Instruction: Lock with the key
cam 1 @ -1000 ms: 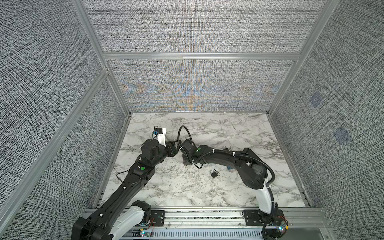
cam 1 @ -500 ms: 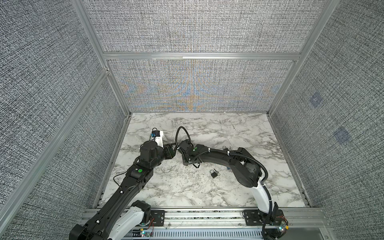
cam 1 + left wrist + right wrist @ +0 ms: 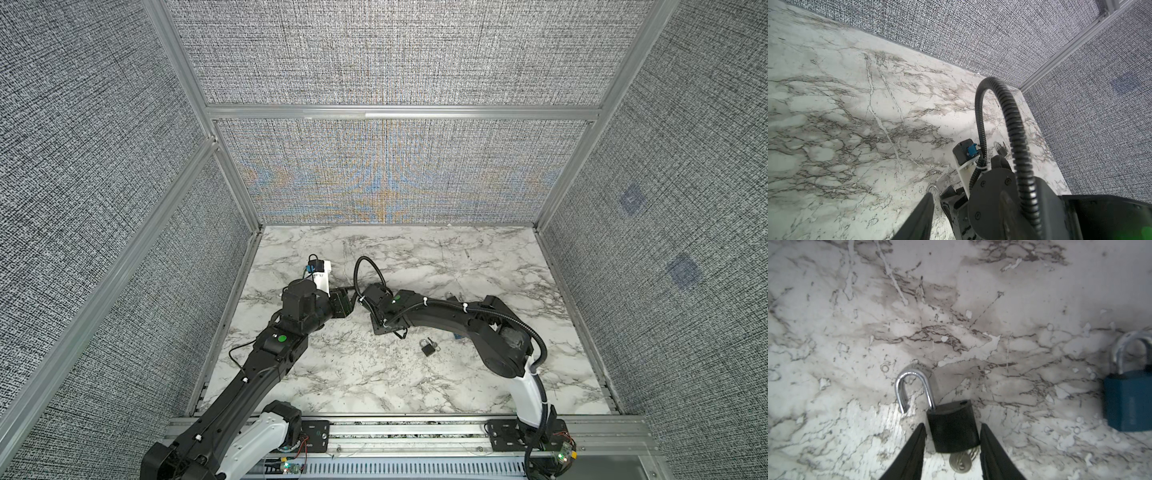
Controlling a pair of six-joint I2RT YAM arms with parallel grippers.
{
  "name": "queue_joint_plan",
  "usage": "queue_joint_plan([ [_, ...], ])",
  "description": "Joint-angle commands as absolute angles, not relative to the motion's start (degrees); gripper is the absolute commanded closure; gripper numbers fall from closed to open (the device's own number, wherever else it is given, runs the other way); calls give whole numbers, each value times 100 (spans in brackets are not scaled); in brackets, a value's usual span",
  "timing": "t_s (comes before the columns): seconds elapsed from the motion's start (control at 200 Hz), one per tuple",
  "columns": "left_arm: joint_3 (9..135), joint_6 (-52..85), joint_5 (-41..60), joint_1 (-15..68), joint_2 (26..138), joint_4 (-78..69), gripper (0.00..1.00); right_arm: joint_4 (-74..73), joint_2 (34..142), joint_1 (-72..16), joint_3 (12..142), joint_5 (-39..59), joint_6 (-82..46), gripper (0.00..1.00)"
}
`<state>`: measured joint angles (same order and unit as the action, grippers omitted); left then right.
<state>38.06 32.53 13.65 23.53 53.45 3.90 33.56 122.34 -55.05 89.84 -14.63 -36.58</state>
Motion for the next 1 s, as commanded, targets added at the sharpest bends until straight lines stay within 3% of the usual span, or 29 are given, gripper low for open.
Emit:
queue_joint_plan([
  [0.0, 3860, 3176, 1468, 2340, 5360, 189, 47, 3349, 12225, -5445, 8984, -1298, -3520, 60],
  [0.55, 3862, 3105, 1424, 2312, 5418, 254, 47, 3392, 12421, -5329, 9009, -1194, -3409, 60],
  [0.67, 3882, 3076, 1415, 2311, 5430, 288, 47, 3389, 12382, -5327, 8962, -1264, -3415, 69],
  [0.995, 3981, 2918, 1320, 2268, 5514, 536, 48, 3362, 12020, -5307, 8908, -1292, -3313, 73],
])
